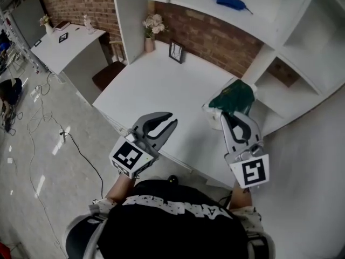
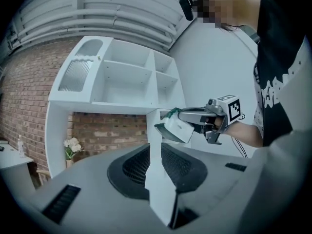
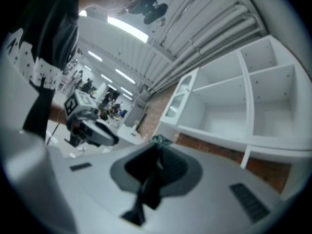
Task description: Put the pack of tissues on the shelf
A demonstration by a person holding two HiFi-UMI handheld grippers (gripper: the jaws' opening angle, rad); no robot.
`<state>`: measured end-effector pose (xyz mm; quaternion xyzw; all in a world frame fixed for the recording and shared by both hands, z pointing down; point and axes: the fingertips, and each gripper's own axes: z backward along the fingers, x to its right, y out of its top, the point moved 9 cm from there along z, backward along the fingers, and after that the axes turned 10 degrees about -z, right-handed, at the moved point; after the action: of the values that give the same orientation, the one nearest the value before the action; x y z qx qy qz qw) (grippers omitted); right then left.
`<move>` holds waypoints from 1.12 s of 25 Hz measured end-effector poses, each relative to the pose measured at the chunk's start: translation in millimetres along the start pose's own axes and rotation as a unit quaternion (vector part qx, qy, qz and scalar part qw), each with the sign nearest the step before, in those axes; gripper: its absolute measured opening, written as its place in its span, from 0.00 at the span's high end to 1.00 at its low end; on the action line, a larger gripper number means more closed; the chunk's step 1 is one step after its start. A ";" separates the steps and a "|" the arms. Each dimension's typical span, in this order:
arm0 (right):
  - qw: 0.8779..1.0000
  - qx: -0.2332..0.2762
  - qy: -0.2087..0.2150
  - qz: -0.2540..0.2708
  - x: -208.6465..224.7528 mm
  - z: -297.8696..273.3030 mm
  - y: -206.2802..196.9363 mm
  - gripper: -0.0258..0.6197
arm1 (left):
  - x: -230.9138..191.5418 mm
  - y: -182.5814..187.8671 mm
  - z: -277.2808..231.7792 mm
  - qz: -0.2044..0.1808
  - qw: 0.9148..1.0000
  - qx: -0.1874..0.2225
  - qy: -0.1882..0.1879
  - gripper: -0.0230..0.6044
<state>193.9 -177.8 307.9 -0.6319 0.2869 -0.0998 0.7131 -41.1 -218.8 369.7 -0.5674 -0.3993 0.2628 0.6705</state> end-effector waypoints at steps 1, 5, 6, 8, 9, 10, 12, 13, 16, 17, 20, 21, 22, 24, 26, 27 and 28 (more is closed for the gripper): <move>1.000 0.000 -0.001 0.004 0.7 -1.7 1.3 0.88 | -2.4 0.3 -3.4 0.001 1.000 0.000 -0.005 0.80; 1.000 -0.009 -0.010 0.023 5.6 -9.1 4.3 0.87 | -16.6 1.9 -21.4 0.004 1.000 0.009 -0.029 0.80; 0.999 -0.009 -0.014 0.028 7.3 -11.5 6.0 0.88 | -20.8 3.0 -27.3 -0.005 0.999 0.014 -0.039 0.80; 0.999 -0.013 -0.020 0.036 10.8 -15.2 9.8 0.88 | -26.6 8.6 -38.9 -0.008 0.998 0.022 -0.056 0.80; 0.999 -0.021 -0.021 0.043 12.7 -16.1 11.4 0.88 | -28.6 12.3 -44.1 -0.004 0.998 0.025 -0.062 0.79; 0.998 -0.031 -0.022 0.054 15.0 -17.1 13.0 0.88 | -30.9 16.1 -49.2 -0.001 0.997 0.030 -0.067 0.78; 0.996 -0.043 -0.023 0.078 19.5 -21.2 18.5 0.88 | -37.1 23.9 -59.9 0.000 0.996 0.041 -0.080 0.78; 0.995 -0.046 -0.024 0.087 21.4 -23.5 22.0 0.88 | -40.4 27.7 -65.4 0.000 0.995 0.047 -0.088 0.77; 0.992 -0.050 -0.029 0.111 26.5 -29.9 34.6 0.88 | -47.7 39.0 -79.1 -0.007 0.991 0.065 -0.115 0.74; 0.991 -0.049 -0.030 0.121 28.4 -32.1 39.3 0.88 | -49.9 42.9 -82.8 -0.011 0.990 0.070 -0.121 0.73; 0.985 -0.046 -0.031 0.161 35.4 -38.9 54.0 0.88 | -56.8 54.8 -92.2 -0.031 0.987 0.083 -0.131 0.71; 0.984 -0.045 -0.031 0.171 38.3 -41.7 58.5 0.88 | -59.6 58.8 -95.2 -0.039 0.987 0.087 -0.132 0.71; 0.982 -0.044 -0.033 0.178 41.3 -44.8 62.6 0.88 | -62.5 62.4 -98.4 -0.046 0.986 0.091 -0.133 0.70; 0.980 -0.046 -0.037 0.191 47.4 -51.0 68.6 0.88 | -67.8 68.4 -105.9 -0.057 0.984 0.099 -0.136 0.70; 0.977 -0.051 -0.037 0.203 53.2 -56.5 73.6 0.88 | -71.8 74.2 -113.6 -0.066 0.982 0.106 -0.140 0.70; 0.976 -0.052 -0.035 0.208 55.6 -59.0 76.3 0.88 | -73.5 77.4 -116.9 -0.072 0.981 0.110 -0.141 0.70; 0.975 -0.053 -0.034 0.213 57.5 -61.0 79.0 0.88 | -74.8 80.7 -119.6 -0.078 0.980 0.114 -0.142 0.70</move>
<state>190.7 -244.0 213.7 -0.5961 0.3956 0.0912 0.6927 26.1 -327.3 269.1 -0.4116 -0.5006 0.3313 0.6857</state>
